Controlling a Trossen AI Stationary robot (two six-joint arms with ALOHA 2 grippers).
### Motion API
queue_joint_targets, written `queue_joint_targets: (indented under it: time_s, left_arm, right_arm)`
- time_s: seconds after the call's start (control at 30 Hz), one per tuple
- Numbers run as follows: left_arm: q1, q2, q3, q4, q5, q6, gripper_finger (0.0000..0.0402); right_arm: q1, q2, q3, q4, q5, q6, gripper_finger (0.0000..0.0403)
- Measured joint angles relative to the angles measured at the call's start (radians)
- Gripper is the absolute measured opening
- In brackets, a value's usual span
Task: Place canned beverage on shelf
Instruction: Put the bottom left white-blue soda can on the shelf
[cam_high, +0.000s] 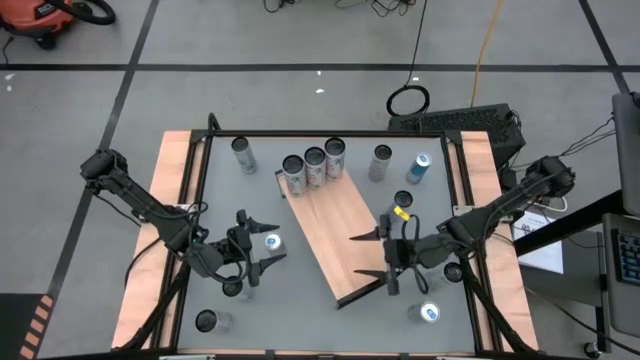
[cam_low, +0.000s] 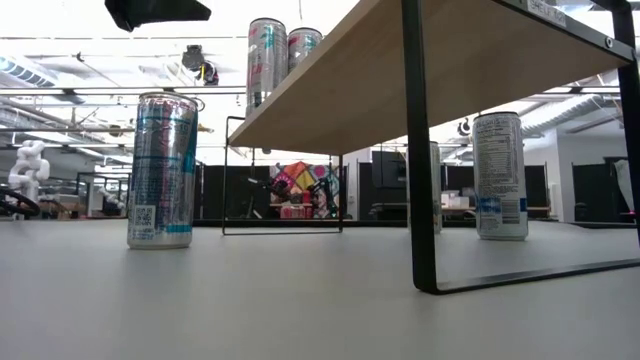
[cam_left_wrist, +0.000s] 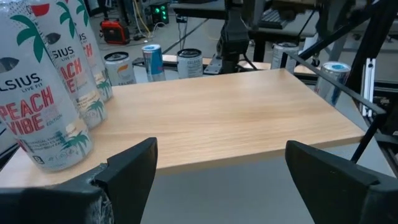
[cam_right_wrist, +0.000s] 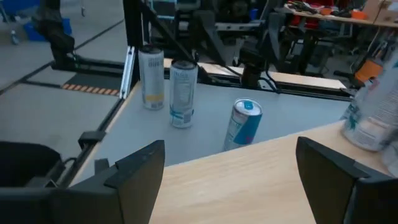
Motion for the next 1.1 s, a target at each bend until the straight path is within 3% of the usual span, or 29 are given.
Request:
queue_joint_targets:
  time_s: [0.37,0.77,1.1]
  left_arm:
    - [-0.044,0.000,0.000,-0.014,0.001,-0.110,0.0348]
    - [-0.116,-0.004,0.000,-0.034,0.001,-0.063,0.0348]
    - [-0.116,-0.004,0.000,-0.075,0.055,-0.180,0.0348]
  right_arm:
    - [-0.003,0.082,0.000,0.143,0.026,-0.109,0.0297]
    - [0.002,0.096,0.000,0.159,0.023,-0.079,0.0297]
    - [0.002,0.125,0.002,0.164,0.023,-0.051,0.0297]
